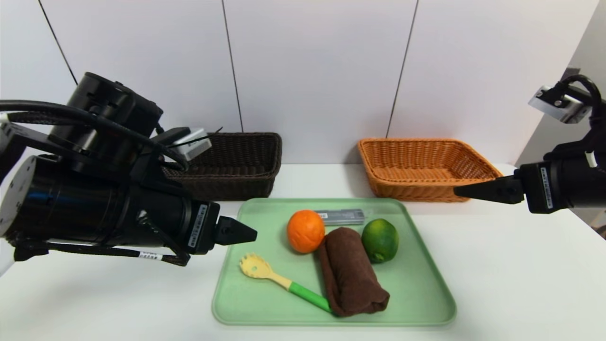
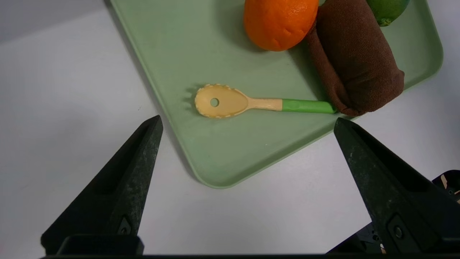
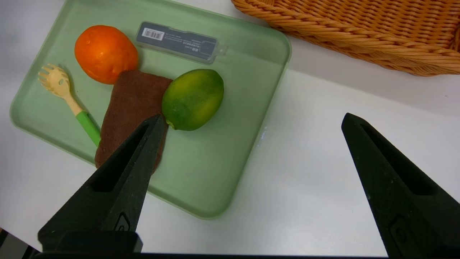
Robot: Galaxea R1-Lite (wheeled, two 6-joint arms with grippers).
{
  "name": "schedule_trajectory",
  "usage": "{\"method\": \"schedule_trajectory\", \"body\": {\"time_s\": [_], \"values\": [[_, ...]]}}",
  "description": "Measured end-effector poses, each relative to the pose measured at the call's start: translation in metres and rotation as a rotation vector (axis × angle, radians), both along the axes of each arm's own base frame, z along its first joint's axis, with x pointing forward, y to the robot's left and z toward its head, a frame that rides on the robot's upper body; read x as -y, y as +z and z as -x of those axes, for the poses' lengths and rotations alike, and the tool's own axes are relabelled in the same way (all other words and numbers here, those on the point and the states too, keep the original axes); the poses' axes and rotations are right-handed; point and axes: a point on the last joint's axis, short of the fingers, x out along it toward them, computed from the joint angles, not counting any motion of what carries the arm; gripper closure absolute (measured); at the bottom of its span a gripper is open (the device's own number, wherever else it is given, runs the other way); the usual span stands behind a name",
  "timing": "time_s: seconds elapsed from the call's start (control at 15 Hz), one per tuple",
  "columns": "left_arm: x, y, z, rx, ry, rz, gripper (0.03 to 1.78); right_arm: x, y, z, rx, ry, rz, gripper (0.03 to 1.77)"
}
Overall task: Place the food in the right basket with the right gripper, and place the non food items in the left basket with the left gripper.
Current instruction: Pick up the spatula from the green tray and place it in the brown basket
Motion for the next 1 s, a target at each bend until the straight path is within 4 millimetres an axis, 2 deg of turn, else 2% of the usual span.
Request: {"method": "schedule_trajectory", "body": {"time_s": [0.33, 0.53, 0.8, 1.0], "values": [[0.016, 0.007, -0.017, 0.065, -0.109, -0.049, 0.12, -0.008, -0.001, -0.003, -0.005, 0.040, 0.003, 0.09], [0.026, 0.002, -0.028, 0.100, -0.319, -0.098, 0.12, -0.011, -0.001, -0.003, -0.009, 0.052, 0.002, 0.09], [0.033, -0.012, -0.042, 0.179, -0.581, -0.249, 0.12, -0.012, -0.002, -0.003, -0.017, 0.059, -0.008, 0.09], [0.038, -0.014, -0.046, 0.136, -0.749, -0.263, 0.12, -0.012, -0.005, -0.002, -0.033, 0.057, -0.012, 0.09]]}}
